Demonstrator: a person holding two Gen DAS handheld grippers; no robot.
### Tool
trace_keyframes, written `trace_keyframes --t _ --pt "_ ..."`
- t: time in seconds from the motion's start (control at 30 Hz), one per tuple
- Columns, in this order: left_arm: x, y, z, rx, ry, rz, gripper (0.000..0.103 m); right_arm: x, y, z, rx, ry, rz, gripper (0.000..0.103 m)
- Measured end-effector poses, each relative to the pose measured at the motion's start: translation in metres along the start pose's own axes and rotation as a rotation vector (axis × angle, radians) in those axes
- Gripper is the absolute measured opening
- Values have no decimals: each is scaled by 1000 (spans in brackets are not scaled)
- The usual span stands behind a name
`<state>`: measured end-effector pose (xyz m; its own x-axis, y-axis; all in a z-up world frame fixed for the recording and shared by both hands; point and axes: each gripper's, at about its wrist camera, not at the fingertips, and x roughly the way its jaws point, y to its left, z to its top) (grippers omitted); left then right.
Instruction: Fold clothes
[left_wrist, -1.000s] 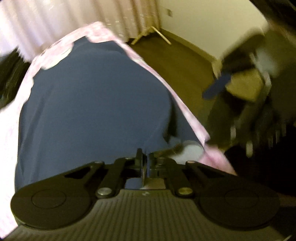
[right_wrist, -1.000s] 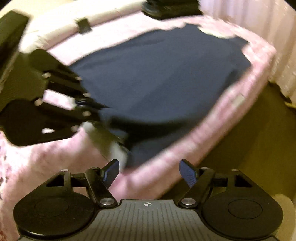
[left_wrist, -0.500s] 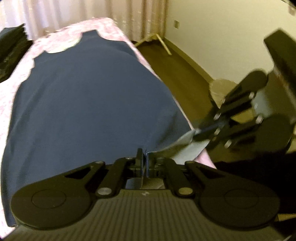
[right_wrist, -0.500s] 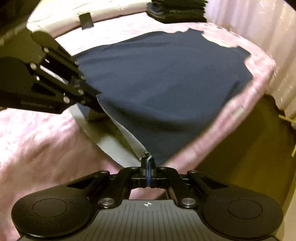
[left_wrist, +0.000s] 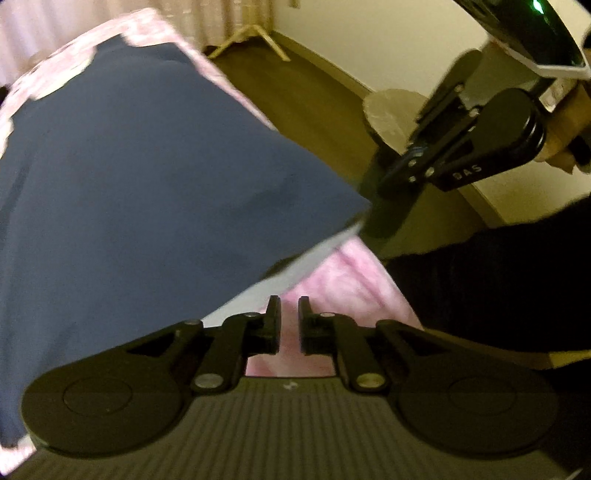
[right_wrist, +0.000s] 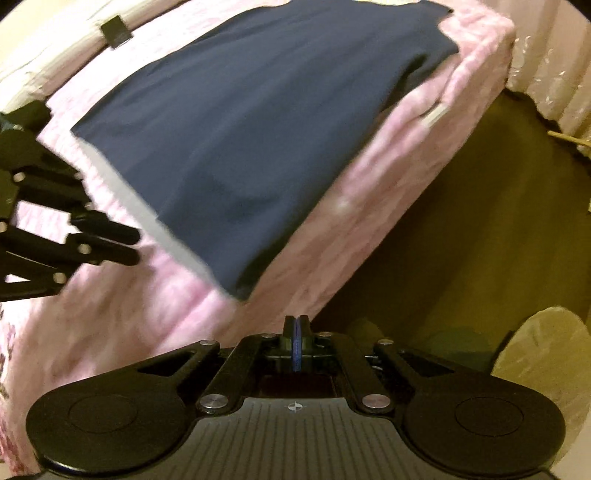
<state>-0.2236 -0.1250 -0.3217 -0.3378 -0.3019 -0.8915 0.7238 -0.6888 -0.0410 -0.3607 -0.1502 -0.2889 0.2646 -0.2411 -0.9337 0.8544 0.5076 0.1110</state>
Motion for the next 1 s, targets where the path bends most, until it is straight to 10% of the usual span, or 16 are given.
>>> trace_keyframes --t 0.03,0.1,0.5,0.73,1.0 --pt "-3 6 2 -26 -6 10 7 -3 -3 5 1 -7 -10 8" --pt "-10 18 5 -86 -26 36 7 -12 -10 19 4 -39 -35 59" --pt "-67 105 22 -534 -141 293 30 -47 -27 157 -177 -166 -21 60" --pt "-93 168 -12 -1029 -141 488 33 19 -34 264 -389 -130 122 61" --pt "-100 186 -64 -1491 -124 669 38 72 -22 309 -602 -52 296 60"
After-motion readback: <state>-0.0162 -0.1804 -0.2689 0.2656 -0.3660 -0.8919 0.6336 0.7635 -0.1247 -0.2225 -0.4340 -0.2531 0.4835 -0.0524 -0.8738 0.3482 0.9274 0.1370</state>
